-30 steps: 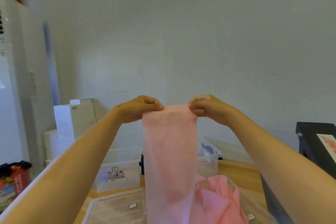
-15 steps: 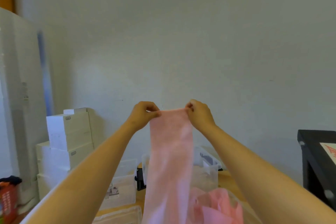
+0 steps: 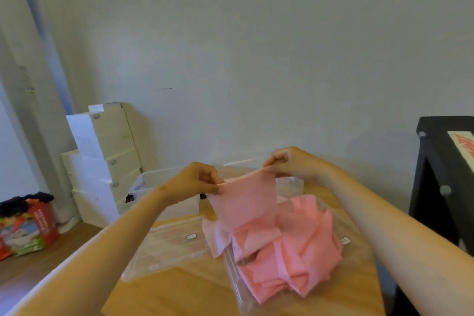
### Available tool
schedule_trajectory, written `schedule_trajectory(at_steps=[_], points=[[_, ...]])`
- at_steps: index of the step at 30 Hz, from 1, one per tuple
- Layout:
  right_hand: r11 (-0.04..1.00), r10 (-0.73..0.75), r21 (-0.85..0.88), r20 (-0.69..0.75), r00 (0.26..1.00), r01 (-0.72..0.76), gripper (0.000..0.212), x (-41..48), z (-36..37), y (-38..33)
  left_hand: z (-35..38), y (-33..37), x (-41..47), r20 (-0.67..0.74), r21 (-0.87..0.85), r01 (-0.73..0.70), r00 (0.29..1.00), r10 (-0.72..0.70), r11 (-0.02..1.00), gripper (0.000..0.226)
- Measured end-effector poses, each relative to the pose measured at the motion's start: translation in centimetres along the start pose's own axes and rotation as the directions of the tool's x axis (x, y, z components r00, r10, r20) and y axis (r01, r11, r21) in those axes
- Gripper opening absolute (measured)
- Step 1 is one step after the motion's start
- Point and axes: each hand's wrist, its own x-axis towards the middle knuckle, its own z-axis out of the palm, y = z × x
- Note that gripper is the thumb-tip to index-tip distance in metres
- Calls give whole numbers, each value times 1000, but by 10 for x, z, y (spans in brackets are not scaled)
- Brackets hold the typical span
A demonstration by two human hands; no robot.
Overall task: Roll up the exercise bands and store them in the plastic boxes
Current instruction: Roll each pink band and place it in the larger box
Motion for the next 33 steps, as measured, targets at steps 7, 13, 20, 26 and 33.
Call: schedule_trajectory(at_steps=[7,13,20,26,33], points=[[959,282,-140,402,871,-246,10,-55,34,46,51,-36,-59,330,-15,142,935,-129,990,4],[956,117,-260,-78,990,-134,11,-29,55,73,69,-75,-28,60,12,139,988,-139,990,8],[833,149,-481,-277,949,-271,28,19,67,133,105,-133,39,-113,153,187,979,-171,970,38],[810,221,-514,-179,959,-282,31,38,78,160,121,-157,69,-172,58,233,960,-220,971,21],[762,181,-572,-261,948,-303,26,43,88,168,113,-163,66,-249,138,256,944,-216,957,35]])
